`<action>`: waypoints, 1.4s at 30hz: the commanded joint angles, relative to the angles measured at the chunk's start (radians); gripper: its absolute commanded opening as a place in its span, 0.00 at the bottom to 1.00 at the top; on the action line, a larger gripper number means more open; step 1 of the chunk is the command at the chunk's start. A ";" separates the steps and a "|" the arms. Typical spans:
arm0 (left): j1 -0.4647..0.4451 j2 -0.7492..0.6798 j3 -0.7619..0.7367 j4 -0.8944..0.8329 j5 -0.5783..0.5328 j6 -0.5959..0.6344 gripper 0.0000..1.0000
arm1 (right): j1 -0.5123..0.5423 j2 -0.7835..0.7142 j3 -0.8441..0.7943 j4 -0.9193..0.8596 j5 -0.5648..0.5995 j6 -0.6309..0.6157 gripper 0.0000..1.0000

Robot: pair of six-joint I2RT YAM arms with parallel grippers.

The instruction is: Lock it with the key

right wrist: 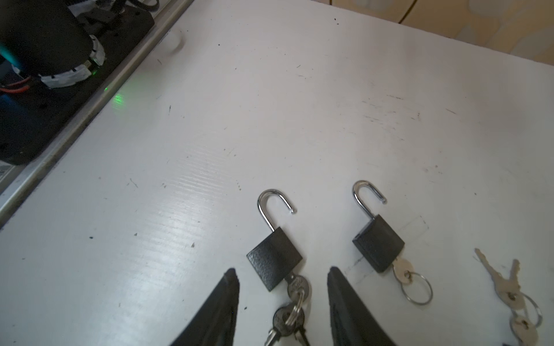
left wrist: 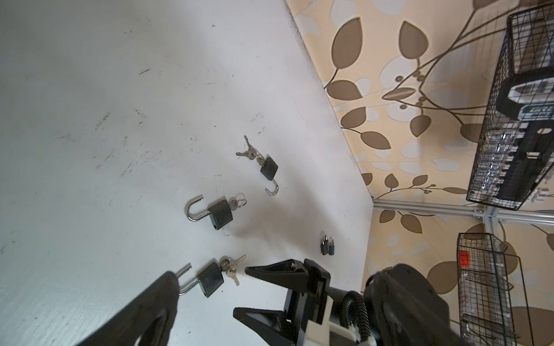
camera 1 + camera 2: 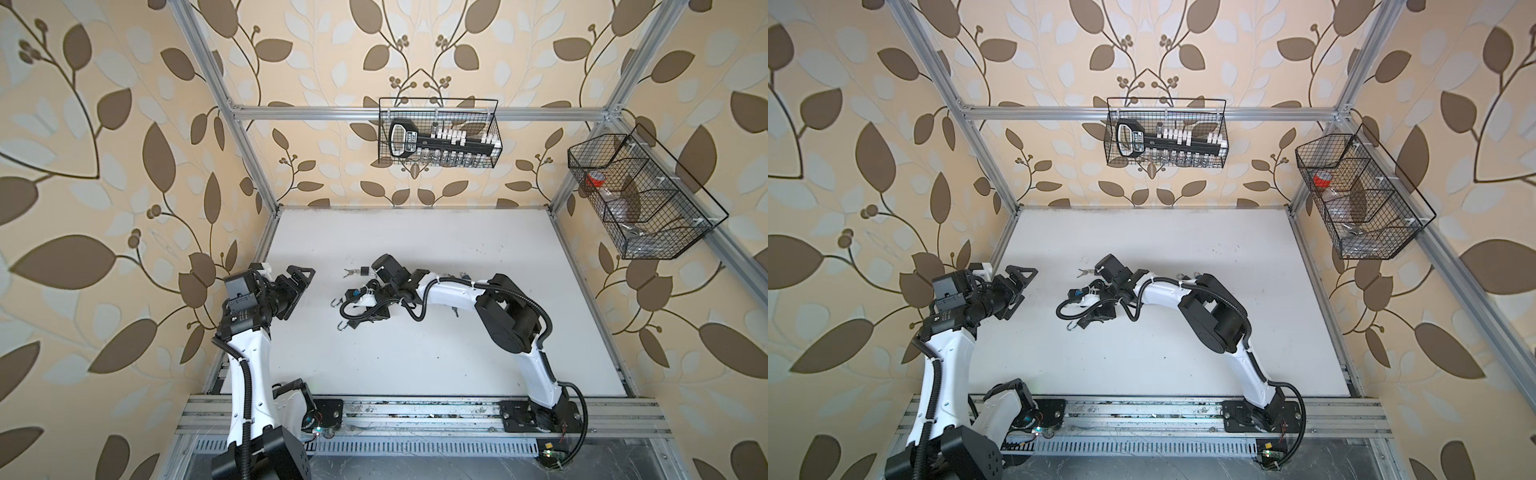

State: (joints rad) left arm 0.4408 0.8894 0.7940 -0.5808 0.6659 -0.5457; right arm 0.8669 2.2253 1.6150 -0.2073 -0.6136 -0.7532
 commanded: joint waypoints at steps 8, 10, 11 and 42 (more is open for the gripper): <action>-0.143 0.010 0.175 -0.179 -0.160 0.196 0.99 | 0.004 0.171 0.211 -0.235 -0.098 -0.114 0.61; -0.143 0.014 0.172 -0.171 -0.150 0.192 0.99 | 0.004 0.197 0.250 -0.268 -0.097 -0.108 0.62; -0.142 0.014 0.168 -0.167 -0.142 0.190 0.99 | 0.004 0.209 0.271 -0.283 -0.096 -0.106 0.63; -0.146 0.029 0.144 -0.109 -0.022 0.165 0.99 | 0.021 0.229 0.281 -0.438 -0.030 -0.205 0.51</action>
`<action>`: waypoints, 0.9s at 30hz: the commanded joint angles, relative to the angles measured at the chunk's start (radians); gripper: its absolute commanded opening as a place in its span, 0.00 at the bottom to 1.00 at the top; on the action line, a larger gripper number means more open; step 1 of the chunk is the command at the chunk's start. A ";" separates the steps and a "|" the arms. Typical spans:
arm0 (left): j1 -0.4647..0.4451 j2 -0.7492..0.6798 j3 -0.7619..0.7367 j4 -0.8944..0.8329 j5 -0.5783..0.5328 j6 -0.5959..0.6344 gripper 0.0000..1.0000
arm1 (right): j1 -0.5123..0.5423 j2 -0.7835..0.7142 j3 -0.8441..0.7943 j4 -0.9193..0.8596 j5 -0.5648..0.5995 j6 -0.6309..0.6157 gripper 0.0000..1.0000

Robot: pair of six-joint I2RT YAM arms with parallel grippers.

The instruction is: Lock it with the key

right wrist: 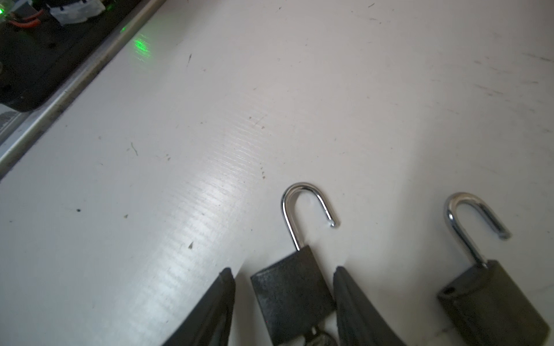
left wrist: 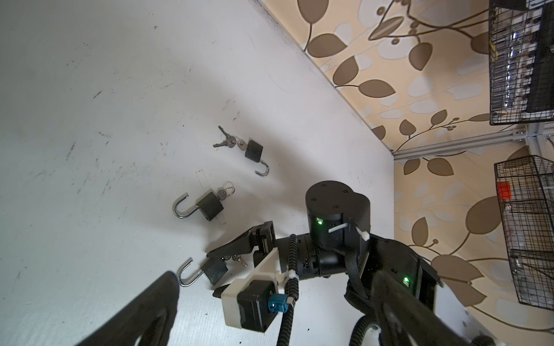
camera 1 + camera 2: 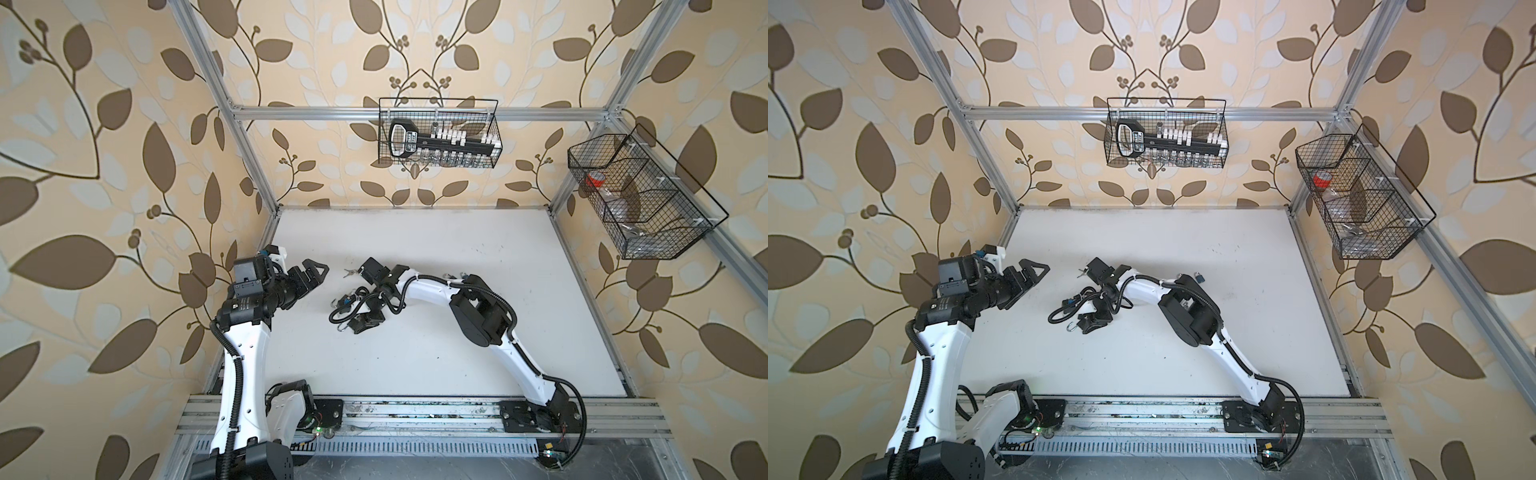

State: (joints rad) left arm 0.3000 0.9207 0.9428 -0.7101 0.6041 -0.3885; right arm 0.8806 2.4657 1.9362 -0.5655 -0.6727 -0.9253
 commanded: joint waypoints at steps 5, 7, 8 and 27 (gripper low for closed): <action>-0.006 0.000 -0.005 0.021 0.042 0.007 0.99 | 0.006 -0.020 -0.051 -0.079 0.039 -0.042 0.45; -0.006 0.002 -0.004 0.021 0.044 0.005 0.99 | 0.007 -0.020 -0.049 -0.079 0.042 -0.043 0.41; -0.006 0.003 -0.003 0.022 0.046 0.005 0.99 | 0.008 -0.018 -0.047 -0.079 0.045 -0.043 0.40; -0.010 -0.007 0.022 0.033 0.049 0.013 0.99 | 0.000 -0.311 -0.408 0.316 0.010 0.145 0.00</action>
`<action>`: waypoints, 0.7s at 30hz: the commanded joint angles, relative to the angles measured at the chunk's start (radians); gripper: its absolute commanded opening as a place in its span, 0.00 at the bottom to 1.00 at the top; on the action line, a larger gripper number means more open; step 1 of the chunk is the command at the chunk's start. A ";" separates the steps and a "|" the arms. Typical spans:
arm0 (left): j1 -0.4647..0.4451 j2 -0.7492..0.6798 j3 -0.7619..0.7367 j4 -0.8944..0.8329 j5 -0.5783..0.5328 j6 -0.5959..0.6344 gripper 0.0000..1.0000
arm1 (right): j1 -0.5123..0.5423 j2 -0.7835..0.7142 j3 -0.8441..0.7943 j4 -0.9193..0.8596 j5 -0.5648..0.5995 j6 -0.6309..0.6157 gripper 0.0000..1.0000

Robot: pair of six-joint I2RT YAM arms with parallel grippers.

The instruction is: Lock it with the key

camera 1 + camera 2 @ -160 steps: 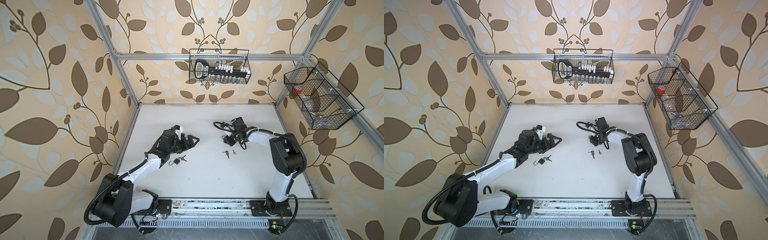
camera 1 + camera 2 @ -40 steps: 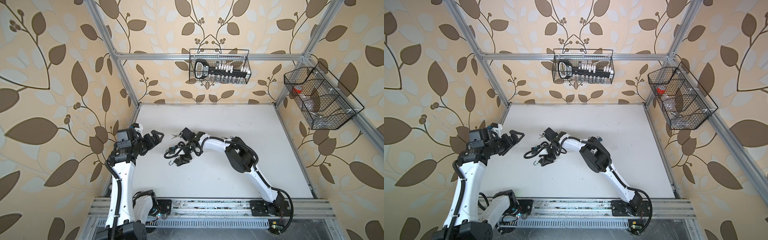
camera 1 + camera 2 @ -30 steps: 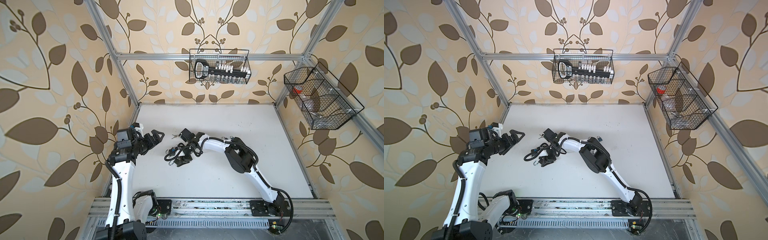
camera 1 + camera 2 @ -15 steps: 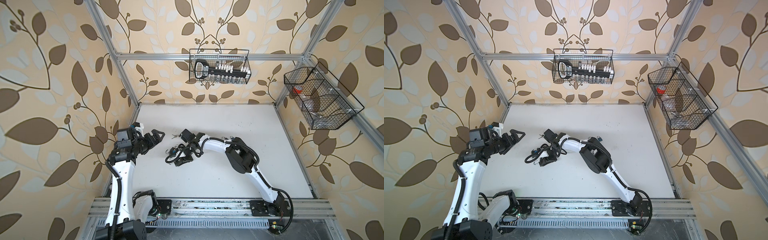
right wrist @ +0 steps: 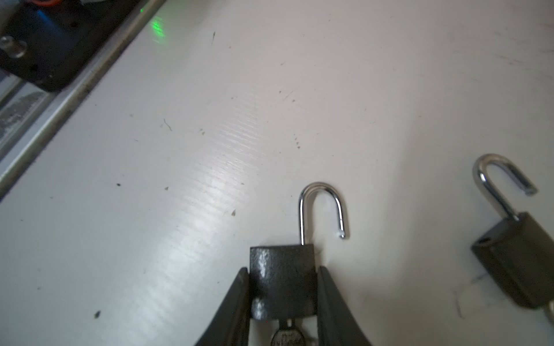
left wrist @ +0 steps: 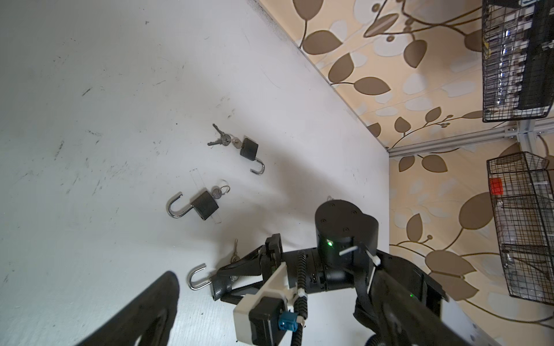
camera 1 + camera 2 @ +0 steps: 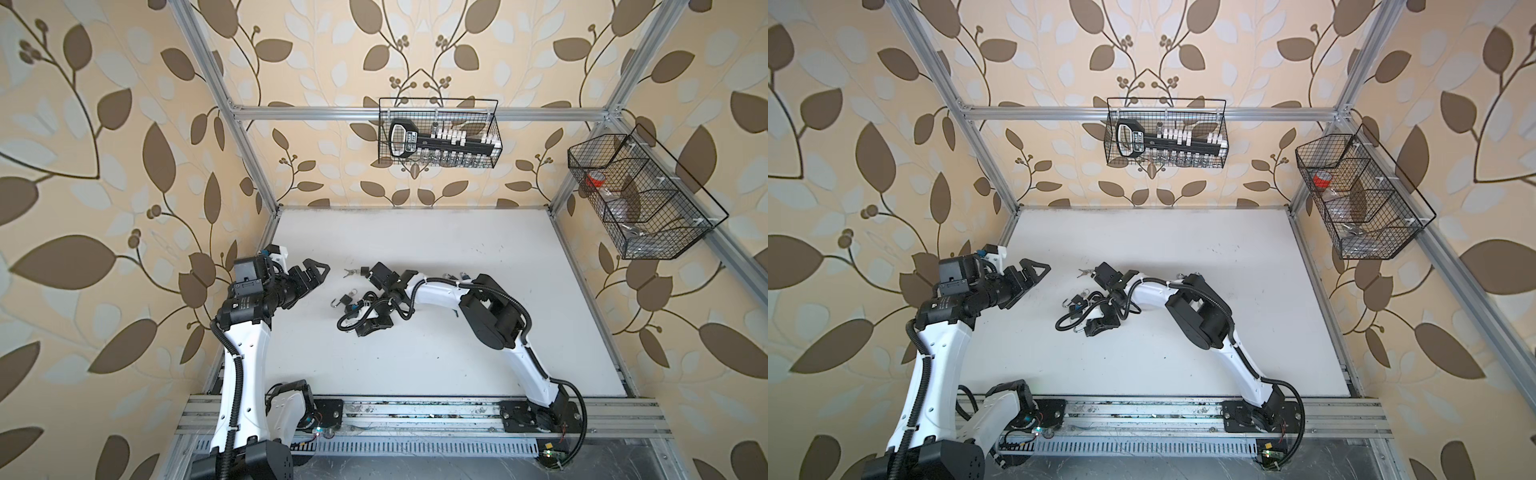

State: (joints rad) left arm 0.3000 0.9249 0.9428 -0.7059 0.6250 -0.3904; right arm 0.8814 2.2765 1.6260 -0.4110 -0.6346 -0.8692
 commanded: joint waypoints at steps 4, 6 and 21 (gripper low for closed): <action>-0.035 0.001 0.038 0.039 0.031 0.018 0.99 | -0.010 -0.290 -0.305 0.399 0.008 0.272 0.00; -0.054 0.003 0.047 0.046 0.024 0.017 0.99 | -0.014 -0.367 -0.382 0.460 0.048 0.342 0.00; -0.365 0.029 0.060 0.193 -0.067 -0.022 0.99 | -0.052 -1.029 -0.937 0.834 0.387 0.769 0.00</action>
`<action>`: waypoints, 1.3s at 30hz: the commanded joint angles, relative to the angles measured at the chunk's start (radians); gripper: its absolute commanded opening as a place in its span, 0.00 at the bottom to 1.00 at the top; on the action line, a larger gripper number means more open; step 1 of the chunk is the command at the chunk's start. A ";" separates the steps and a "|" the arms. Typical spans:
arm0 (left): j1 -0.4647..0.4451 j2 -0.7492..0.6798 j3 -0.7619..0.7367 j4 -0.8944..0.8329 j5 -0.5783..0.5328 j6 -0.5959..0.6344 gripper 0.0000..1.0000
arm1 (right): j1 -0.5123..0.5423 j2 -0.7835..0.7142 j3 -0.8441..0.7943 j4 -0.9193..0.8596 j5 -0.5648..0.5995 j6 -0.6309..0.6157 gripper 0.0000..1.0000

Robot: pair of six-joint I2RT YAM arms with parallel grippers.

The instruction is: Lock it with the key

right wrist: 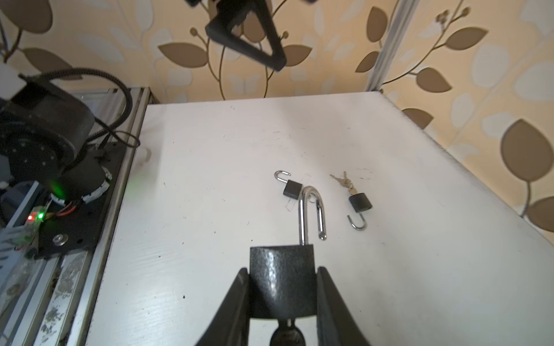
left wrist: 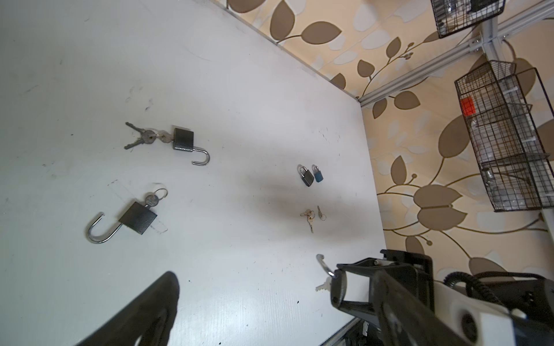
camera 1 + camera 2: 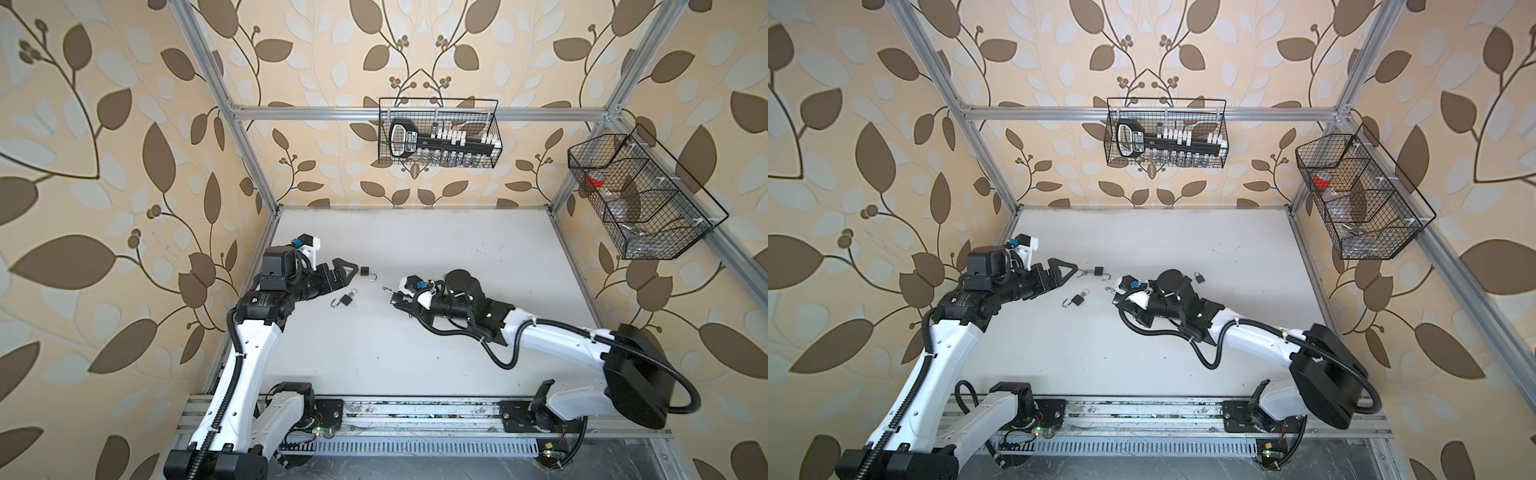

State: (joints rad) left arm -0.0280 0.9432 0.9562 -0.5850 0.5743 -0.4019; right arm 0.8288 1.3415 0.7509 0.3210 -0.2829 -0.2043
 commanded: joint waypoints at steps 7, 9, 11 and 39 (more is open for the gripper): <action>-0.120 0.037 0.046 0.158 -0.010 -0.011 0.99 | -0.015 -0.298 -0.117 -0.042 0.123 0.186 0.00; -0.143 0.040 0.037 0.191 -0.004 -0.015 0.99 | -0.063 -0.310 -0.084 -0.145 0.088 0.231 0.00; -0.166 0.047 0.031 0.218 0.005 -0.017 0.99 | -0.144 -0.310 -0.068 -0.191 -0.046 0.275 0.00; -0.395 0.187 0.021 0.586 0.414 -0.062 0.82 | -0.487 -0.151 0.034 -0.091 -0.892 0.524 0.00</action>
State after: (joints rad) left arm -0.3935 1.1210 0.9554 -0.0696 0.9184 -0.4789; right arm 0.3397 1.1835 0.7414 0.1913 -1.0977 0.3012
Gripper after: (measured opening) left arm 0.828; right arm 0.312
